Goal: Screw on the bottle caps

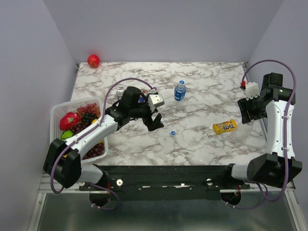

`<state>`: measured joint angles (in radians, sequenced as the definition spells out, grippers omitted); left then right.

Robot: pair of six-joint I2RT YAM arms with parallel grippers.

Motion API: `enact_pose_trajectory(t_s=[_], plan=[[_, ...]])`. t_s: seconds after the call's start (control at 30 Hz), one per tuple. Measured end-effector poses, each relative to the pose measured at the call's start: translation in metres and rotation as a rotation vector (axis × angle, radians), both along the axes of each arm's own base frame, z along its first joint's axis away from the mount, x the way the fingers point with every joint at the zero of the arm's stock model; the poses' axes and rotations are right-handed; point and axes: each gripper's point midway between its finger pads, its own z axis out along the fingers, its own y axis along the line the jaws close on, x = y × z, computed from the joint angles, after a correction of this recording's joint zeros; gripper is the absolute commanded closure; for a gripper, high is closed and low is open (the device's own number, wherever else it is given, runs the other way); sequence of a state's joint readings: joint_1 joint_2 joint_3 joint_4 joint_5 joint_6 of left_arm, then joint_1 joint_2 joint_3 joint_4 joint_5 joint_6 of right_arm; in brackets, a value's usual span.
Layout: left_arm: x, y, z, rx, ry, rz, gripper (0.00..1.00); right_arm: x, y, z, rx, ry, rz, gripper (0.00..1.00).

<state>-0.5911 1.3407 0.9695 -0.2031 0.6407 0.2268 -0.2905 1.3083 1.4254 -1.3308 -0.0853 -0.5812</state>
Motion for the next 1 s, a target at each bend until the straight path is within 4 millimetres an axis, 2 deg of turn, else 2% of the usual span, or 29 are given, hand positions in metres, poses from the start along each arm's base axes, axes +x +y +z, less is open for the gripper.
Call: enact_pose_trajectory(t_s=[0.1, 0.13, 0.3, 0.4, 0.43, 0.57, 0.63, 0.7, 0.83, 0.93, 1.0], plan=[[0.000, 0.000, 0.000, 0.000, 0.000, 0.000, 0.01, 0.001, 0.000, -0.004, 0.005, 0.016, 0.000, 0.43], [0.000, 0.000, 0.000, 0.000, 0.000, 0.000, 0.01, 0.001, 0.000, -0.006, 0.007, 0.022, 0.000, 0.48], [0.000, 0.000, 0.000, 0.000, 0.001, -0.001, 0.01, 0.000, 0.000, -0.010, 0.010, 0.035, 0.002, 0.55], [-0.001, 0.001, -0.002, 0.003, 0.005, -0.001, 0.01, -0.001, 0.000, -0.011, 0.009, 0.039, 0.004, 0.68], [-0.001, 0.001, -0.003, 0.003, 0.007, -0.002, 0.01, -0.001, 0.000, -0.010, 0.007, 0.038, 0.006, 0.76], [-0.004, 0.001, -0.007, 0.005, 0.017, -0.009, 0.01, -0.001, 0.003, -0.010, 0.020, 0.032, 0.035, 0.91], [-0.005, 0.000, -0.007, -0.002, 0.016, -0.017, 0.01, 0.003, 0.008, -0.004, 0.047, 0.009, 0.064, 0.94], [-0.004, -0.002, -0.006, -0.019, 0.002, -0.024, 0.01, 0.014, 0.015, 0.011, 0.076, -0.053, 0.098, 0.95], [-0.007, -0.011, -0.009, -0.053, -0.036, -0.048, 0.01, 0.041, 0.036, 0.053, 0.126, -0.216, 0.215, 0.95], [-0.014, -0.023, -0.006, -0.078, -0.059, -0.083, 0.01, 0.051, 0.074, 0.066, 0.170, -0.267, 0.374, 0.95], [-0.017, -0.035, -0.001, -0.106, -0.069, -0.104, 0.01, 0.051, 0.109, 0.067, 0.211, -0.265, 0.517, 0.95]])
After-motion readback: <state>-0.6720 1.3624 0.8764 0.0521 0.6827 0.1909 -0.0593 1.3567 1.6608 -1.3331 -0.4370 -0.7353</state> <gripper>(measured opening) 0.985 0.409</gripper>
